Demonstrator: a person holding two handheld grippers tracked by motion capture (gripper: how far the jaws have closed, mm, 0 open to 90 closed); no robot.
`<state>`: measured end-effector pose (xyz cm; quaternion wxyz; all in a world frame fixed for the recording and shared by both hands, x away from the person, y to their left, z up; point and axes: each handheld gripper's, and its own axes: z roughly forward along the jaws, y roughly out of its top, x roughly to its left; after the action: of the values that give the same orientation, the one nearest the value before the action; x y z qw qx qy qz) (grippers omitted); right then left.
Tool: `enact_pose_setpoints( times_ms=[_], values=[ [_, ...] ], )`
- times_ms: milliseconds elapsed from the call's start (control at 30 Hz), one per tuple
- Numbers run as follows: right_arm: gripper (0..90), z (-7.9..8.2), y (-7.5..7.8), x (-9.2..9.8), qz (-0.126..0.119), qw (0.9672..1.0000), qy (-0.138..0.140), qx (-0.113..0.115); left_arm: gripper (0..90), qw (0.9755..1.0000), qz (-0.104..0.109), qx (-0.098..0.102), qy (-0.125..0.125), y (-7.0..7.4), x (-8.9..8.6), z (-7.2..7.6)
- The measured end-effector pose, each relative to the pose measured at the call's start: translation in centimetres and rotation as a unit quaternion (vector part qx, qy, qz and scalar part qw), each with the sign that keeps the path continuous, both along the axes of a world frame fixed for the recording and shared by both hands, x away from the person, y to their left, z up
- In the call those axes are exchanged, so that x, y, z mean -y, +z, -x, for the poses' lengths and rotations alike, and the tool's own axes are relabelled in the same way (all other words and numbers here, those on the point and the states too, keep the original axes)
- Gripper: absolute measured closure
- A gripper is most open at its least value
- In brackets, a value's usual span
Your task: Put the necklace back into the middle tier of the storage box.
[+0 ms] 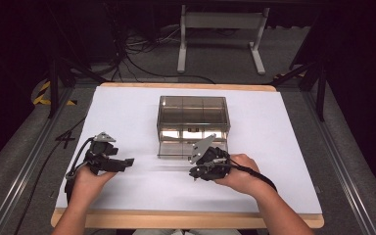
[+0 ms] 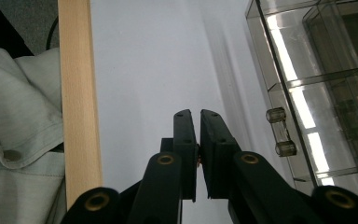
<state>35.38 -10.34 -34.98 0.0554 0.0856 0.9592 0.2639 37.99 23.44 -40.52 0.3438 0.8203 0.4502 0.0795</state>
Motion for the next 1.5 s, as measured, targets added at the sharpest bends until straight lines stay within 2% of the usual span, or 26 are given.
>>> enact_pose_setpoints(
  times_ms=[400, 833, 1500],
  values=[
    [85.4, -0.5, 1.1, -0.1, -0.002, 0.9999, -0.012, 0.004, 21.6, 1.0000, 0.000, 0.000, 0.000, 0.0, 0.0, 0.0],
    [85.7, -1.2, 1.7, -0.2, -0.011, 0.9995, -0.029, 0.007, 21.6, 1.0000, -0.001, 0.000, -0.001, 0.0, 0.0, -0.1],
    [85.7, -2.3, 2.8, -0.2, -0.032, 0.9970, -0.068, 0.016, 21.6, 1.0000, 0.000, 0.000, 0.000, 0.0, -0.1, 0.0]
  ],
)
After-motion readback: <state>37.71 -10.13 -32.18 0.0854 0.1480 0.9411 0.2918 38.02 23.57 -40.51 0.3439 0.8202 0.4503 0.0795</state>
